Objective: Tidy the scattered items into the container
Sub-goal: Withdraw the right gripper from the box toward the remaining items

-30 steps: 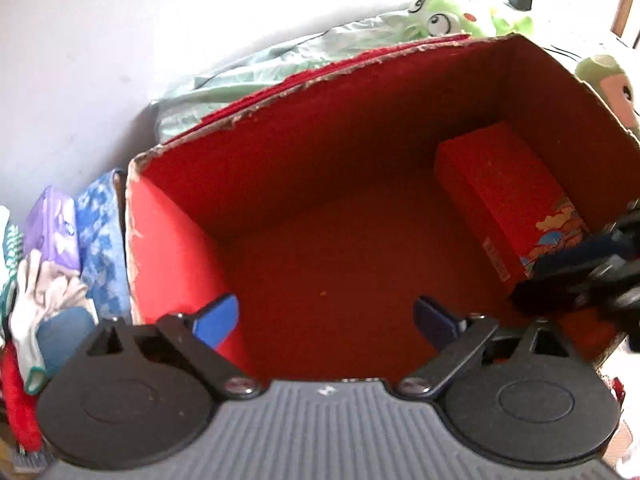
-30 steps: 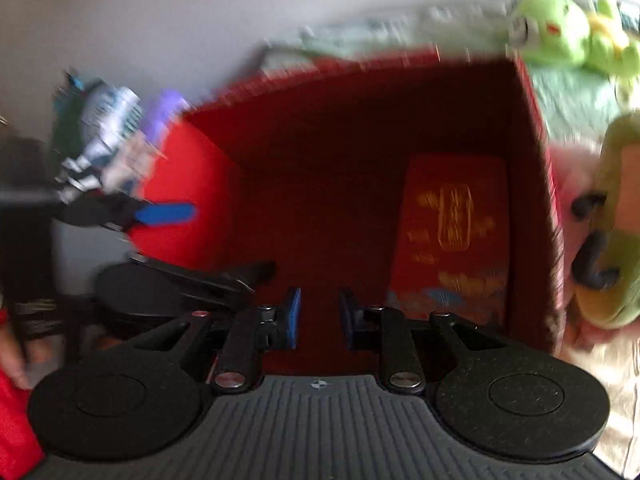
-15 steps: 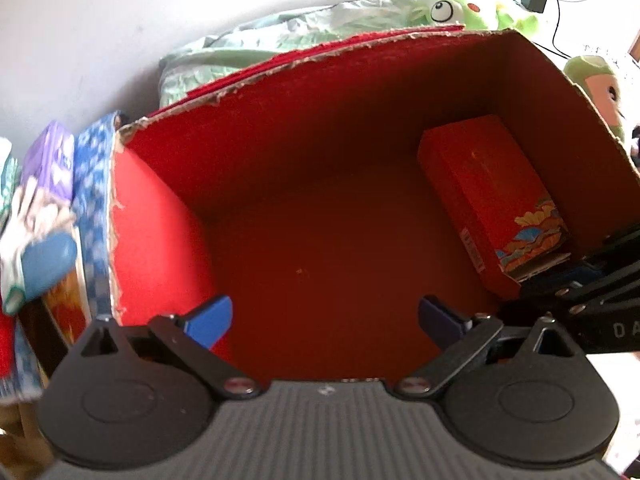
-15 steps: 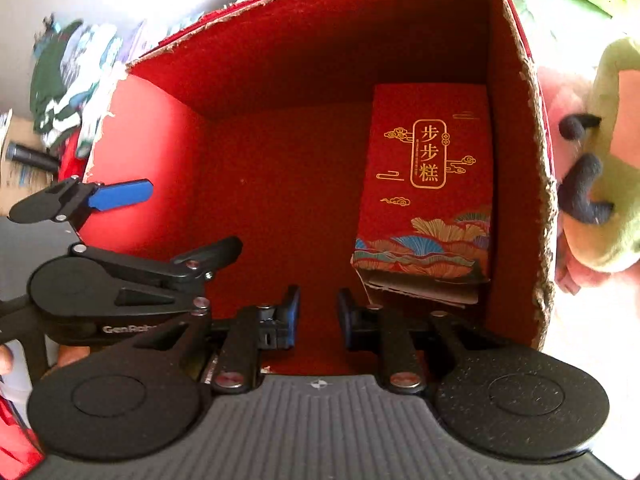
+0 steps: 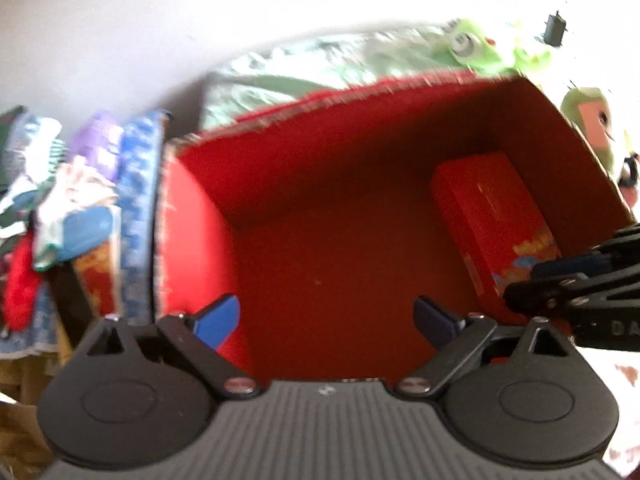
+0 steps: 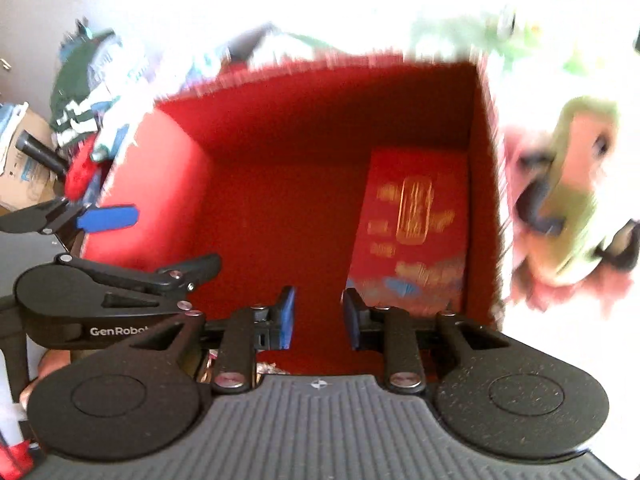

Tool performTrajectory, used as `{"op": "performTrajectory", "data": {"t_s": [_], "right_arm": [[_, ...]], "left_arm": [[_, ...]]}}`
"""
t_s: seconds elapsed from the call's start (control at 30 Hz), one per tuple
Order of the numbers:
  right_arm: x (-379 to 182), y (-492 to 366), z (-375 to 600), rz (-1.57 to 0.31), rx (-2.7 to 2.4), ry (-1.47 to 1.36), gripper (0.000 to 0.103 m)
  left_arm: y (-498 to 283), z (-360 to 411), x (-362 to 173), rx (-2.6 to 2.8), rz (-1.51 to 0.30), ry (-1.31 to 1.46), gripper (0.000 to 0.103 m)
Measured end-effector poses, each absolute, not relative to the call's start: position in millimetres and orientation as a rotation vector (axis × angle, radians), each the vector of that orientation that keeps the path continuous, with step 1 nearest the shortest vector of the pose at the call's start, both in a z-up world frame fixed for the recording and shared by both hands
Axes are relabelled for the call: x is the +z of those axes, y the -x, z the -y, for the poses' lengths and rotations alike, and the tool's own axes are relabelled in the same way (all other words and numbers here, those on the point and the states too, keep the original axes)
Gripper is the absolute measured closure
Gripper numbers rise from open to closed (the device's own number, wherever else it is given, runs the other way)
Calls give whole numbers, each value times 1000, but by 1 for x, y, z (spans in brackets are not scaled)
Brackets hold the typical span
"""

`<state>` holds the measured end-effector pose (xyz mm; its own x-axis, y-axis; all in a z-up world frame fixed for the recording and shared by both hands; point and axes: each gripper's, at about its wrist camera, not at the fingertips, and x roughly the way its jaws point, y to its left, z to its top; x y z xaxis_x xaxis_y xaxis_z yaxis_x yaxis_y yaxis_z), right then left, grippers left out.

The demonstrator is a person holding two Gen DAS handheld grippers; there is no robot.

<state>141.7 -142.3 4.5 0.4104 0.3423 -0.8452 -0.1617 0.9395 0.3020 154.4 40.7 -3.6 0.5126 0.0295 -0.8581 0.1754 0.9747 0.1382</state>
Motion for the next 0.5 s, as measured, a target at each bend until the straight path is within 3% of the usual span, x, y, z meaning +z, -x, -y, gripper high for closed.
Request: {"op": "performTrajectory", "data": {"t_s": [0.33,0.5], "right_arm": [[30,-103,157,-903,231,-95,68],[30,-95,149,-861,177,-74,59]], "left_arm": [[-129,-27,20,137,-946,-148,1],[-111,-19,17,242,-925,-122,1]]}}
